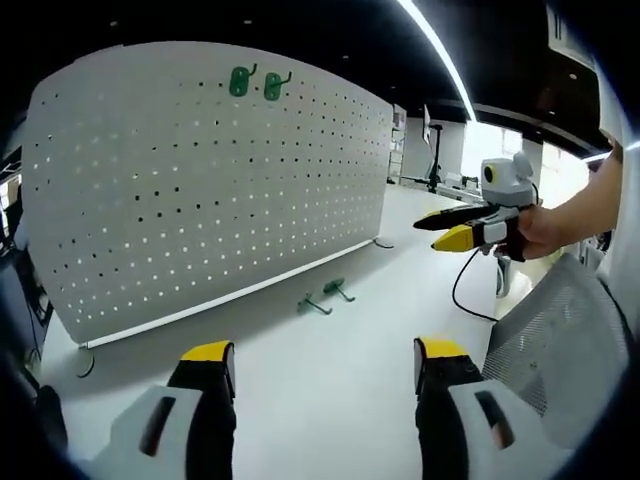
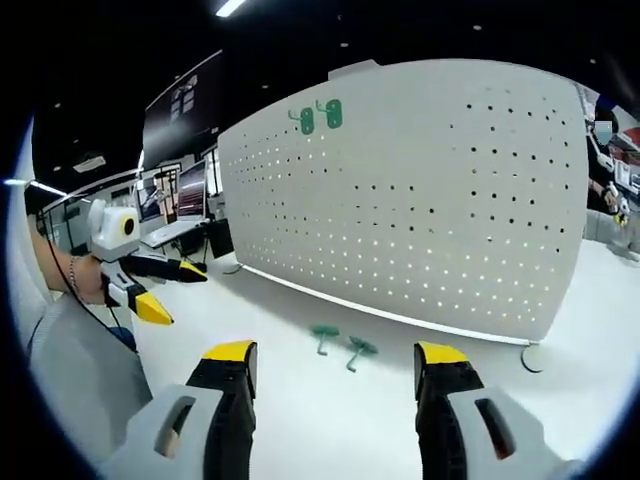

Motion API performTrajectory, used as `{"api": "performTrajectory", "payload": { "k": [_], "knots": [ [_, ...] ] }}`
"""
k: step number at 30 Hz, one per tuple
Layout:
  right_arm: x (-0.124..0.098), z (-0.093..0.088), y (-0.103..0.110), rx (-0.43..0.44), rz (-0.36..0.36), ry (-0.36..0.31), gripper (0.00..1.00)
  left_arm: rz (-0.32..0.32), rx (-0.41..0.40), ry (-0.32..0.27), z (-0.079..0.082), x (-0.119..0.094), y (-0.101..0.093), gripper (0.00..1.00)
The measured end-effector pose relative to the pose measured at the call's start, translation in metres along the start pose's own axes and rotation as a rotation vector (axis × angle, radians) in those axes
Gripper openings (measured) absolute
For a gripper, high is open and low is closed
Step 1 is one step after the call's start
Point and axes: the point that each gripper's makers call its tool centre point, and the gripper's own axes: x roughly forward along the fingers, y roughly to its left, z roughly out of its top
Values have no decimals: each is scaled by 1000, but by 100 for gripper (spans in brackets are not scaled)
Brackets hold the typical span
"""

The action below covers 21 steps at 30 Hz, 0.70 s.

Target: Insert the hook assembly into the mounting plate slot until the hook locks in place.

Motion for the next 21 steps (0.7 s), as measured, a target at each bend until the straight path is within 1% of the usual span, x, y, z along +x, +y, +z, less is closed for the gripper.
{"api": "performTrajectory", "payload": {
  "k": [8,14,21],
  "knots": [
    [-5,-6,-2,11,-4,8,62,-4,-4,9,-2,-1,-1,74],
    [-9,-13,-1,22,0,28,61,-5,-6,14,-4,-1,-1,74],
    [-14,-20,0,33,3,44,63,-12,-3,23,-8,1,-3,74]
  ]
}}
